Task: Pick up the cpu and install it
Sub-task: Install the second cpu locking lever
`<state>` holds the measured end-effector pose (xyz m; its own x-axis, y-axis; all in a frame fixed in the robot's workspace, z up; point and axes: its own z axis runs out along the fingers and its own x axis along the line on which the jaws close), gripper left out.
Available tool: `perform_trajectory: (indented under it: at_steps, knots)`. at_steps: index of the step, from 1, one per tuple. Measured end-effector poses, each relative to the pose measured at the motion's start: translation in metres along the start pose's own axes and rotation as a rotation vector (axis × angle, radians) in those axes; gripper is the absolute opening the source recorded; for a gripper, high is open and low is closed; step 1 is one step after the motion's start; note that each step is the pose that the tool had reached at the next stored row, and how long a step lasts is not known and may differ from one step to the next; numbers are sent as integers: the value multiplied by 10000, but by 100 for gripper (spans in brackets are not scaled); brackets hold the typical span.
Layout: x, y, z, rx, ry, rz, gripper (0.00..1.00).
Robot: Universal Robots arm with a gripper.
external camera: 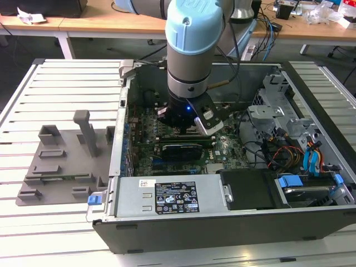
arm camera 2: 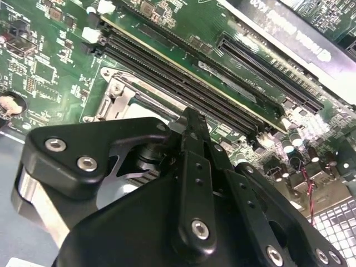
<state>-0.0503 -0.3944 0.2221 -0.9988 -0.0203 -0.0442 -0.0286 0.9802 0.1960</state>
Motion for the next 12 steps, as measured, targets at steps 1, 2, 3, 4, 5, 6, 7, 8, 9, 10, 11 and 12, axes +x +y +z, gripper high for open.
perform_trajectory:
  at_steps: [1, 2, 3, 4, 5, 6, 7, 8, 9, 10, 11, 12]
  knots:
    - [31, 0, 5, -2, -1, 0, 11]
    - [72, -1, 13, 0, 0, 0, 11]
    - [103, -2, 25, -2, -1, 1, 11]
    - [134, -4, 38, -1, -2, 1, 11]
    - [155, -5, 44, 0, 0, 0, 11]
    - [183, -6, 54, -1, -1, -1, 11]
    - [217, -7, 70, -1, -1, 1, 11]
    - [234, -8, 80, -2, -1, 0, 11]
    - [246, -8, 90, -1, 0, 1, 11]
    - [255, -5, 111, -1, -1, 0, 11]
    - [259, -1, 124, 0, 0, 1, 11]
    - [261, 4, 139, -1, 0, 0, 11]
